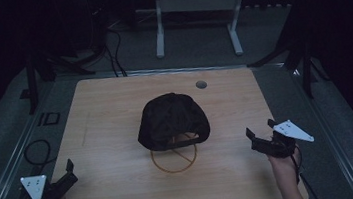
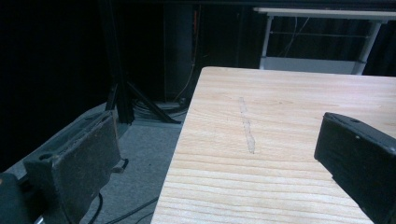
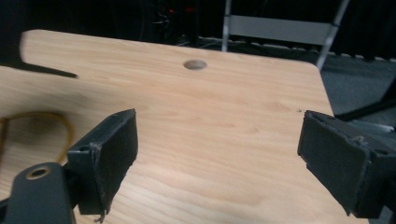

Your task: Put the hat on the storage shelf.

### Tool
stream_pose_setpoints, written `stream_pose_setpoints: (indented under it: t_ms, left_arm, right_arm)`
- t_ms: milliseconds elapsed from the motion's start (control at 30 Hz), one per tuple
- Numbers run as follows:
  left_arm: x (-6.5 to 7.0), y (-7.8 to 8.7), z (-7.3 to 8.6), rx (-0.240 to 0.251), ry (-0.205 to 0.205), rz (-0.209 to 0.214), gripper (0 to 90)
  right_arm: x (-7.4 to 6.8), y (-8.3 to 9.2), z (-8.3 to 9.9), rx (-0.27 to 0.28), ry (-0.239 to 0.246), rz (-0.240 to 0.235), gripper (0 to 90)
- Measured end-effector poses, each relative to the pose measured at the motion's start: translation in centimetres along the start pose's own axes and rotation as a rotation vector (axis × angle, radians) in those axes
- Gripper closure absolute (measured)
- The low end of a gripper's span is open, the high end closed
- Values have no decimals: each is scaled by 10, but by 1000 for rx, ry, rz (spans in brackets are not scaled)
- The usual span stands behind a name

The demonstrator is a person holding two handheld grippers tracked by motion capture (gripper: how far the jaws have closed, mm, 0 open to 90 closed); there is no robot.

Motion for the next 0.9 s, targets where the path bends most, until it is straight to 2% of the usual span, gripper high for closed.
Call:
stream_pose_setpoints:
  t_ms: [33,67,200,300,400,500,600,700,900]
  left_arm:
    - [0,0,0,0,0,0,6]
    - [0,0,0,1,1,-1,6]
    - [0,0,0,1,-1,-1,6]
    - [0,0,0,1,-1,-1,6]
    - [0,0,0,0,-3,-2,6]
    - [0,0,0,0,-4,-3,6]
    - [0,0,0,0,-4,-2,6]
    - [0,0,0,0,-4,-1,6]
    - [0,0,0,1,-4,2,6]
  right_arm:
    - [0,0,0,0,0,0,120]
    - [8,1,6,0,-5,20,121]
    - [19,3,16,-16,-11,39,121]
    - [32,6,28,-36,-16,73,121]
    - [38,8,33,-40,-29,87,121]
    - [49,10,43,-57,-36,127,121]
    - [53,12,47,-64,-41,139,121]
    - [58,16,51,-51,-45,169,122]
    - [68,23,58,-24,-94,203,132]
Point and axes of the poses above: each handheld gripper's, and its own axes: y roughly backward along the jaws, z roughly out of its underside, x roughly to its right, the point moved 1 cm from there along -y, roughly forward along the jaws, and after that the axes turned 13 degrees about -y, right-handed, at the moved point
